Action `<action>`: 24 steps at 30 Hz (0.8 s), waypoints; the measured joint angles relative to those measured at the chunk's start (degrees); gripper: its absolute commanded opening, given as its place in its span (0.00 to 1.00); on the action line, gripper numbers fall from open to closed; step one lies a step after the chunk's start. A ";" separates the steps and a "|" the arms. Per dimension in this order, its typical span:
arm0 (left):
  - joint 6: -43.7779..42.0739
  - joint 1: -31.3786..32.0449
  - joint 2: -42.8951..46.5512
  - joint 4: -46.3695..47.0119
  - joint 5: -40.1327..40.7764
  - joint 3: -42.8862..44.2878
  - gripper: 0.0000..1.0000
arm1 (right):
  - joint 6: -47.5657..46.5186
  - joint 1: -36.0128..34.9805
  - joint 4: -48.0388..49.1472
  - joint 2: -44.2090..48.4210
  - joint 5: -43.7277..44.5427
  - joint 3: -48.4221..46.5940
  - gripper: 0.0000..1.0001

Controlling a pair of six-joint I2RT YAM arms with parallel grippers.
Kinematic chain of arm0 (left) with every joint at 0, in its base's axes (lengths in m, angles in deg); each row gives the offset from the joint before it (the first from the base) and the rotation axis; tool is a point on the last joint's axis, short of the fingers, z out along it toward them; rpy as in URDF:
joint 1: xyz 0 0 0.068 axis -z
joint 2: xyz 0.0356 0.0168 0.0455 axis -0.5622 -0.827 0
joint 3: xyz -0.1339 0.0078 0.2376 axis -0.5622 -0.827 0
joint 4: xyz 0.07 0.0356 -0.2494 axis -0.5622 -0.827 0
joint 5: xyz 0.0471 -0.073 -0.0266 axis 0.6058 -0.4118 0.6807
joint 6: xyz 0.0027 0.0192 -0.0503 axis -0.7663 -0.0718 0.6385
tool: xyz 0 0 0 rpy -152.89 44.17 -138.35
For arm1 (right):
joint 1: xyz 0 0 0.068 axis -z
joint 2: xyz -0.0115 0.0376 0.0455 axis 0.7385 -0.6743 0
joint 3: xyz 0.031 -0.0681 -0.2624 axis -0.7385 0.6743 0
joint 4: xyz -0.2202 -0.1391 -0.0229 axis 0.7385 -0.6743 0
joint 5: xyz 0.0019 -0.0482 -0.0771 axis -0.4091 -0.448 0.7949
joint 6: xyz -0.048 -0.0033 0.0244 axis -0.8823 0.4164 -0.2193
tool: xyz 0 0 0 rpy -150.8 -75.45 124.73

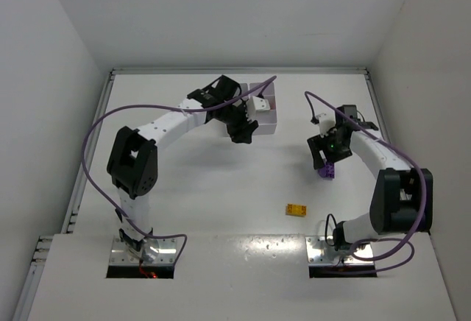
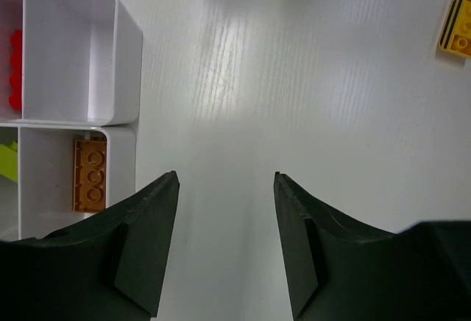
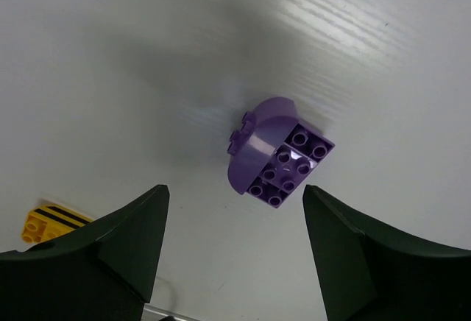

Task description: Sort the legos into containers by color

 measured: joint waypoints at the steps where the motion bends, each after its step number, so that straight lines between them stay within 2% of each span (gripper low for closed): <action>1: 0.04 -0.09 0.00 -0.04 0.00 0.00 0.60 | 0.15 -0.22 -0.07 -0.02 0.02 0.52 0.71; 10: 0.22 -0.94 0.00 -0.04 0.00 0.00 0.61 | 1.81 -1.44 0.55 -1.73 -0.35 2.19 0.70; 17: 1.22 -1.25 0.00 0.15 0.02 0.00 0.61 | 3.39 -1.92 1.16 -7.69 0.83 1.64 0.62; 19: 1.42 -1.42 0.00 0.26 0.00 0.00 0.61 | 3.67 -1.99 1.44 -8.44 1.29 0.94 0.58; 20: 1.46 -1.64 0.00 0.37 0.02 -0.02 0.61 | 3.76 -2.19 1.70 -8.90 1.68 0.50 0.49; 22: 1.64 -2.10 0.00 0.74 0.11 -0.20 0.61 | 3.80 -2.36 2.34 -9.68 2.58 -0.20 0.40; 23: 1.68 -2.32 0.00 0.90 0.24 -0.26 0.61 | 3.87 -2.51 2.64 -9.99 3.02 -0.48 0.29; 24: 1.70 -2.54 0.00 0.96 0.33 -0.33 0.61 | 3.78 -2.60 2.99 -10.21 3.43 -0.66 0.22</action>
